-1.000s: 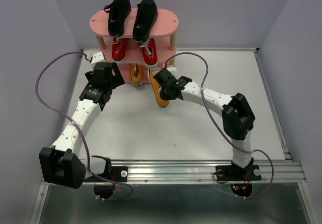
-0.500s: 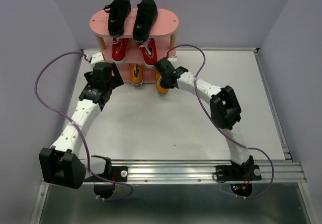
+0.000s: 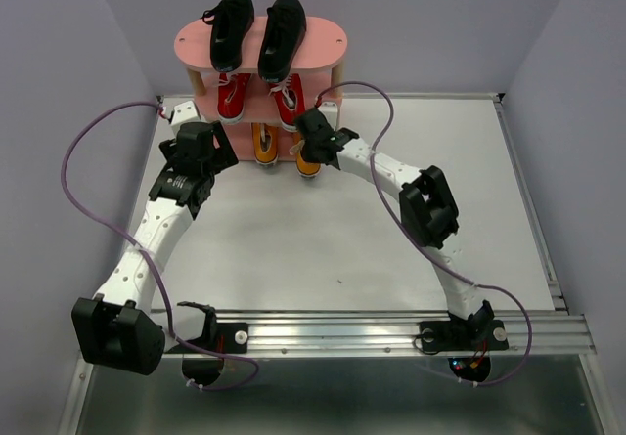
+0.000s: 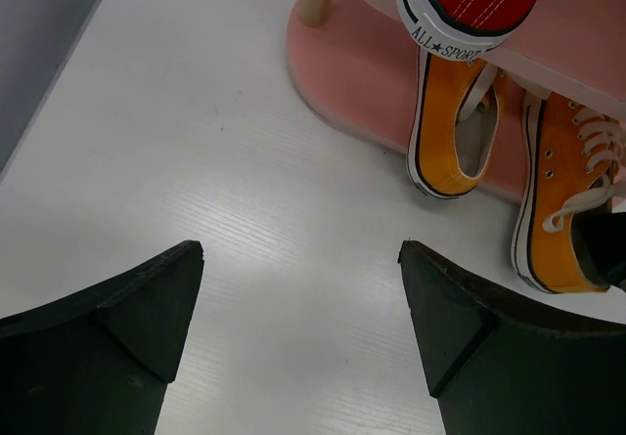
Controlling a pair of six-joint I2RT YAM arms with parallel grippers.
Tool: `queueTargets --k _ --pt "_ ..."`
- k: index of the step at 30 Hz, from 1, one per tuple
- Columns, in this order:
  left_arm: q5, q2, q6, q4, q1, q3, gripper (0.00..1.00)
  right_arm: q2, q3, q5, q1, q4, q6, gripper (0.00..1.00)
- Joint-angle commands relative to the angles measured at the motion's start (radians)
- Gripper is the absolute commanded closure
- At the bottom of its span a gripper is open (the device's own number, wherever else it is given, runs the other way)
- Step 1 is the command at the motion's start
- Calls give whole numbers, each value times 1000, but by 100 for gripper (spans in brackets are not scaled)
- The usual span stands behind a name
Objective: Place and organize the shoes onto the shoe shelf
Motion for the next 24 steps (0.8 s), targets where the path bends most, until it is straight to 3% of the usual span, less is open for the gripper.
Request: queueTargets --k 1,3,12,20,24 --pt "-23 -39 7 -5 7 25 7 -78 -18 4 5 115 7 59" --pt "-14 -36 4 -3 7 25 7 -117 -47 0 5 135 4 54" --pt "6 -24 -1 8 9 28 7 -263 -272 -67 5 229 3 53" --pt "12 -20 -1 11 7 23 7 -289 -365 -102 5 270 46 53" --pt "0 -28 5 6 9 22 7 -335 -461 -164 5 383 21 52"
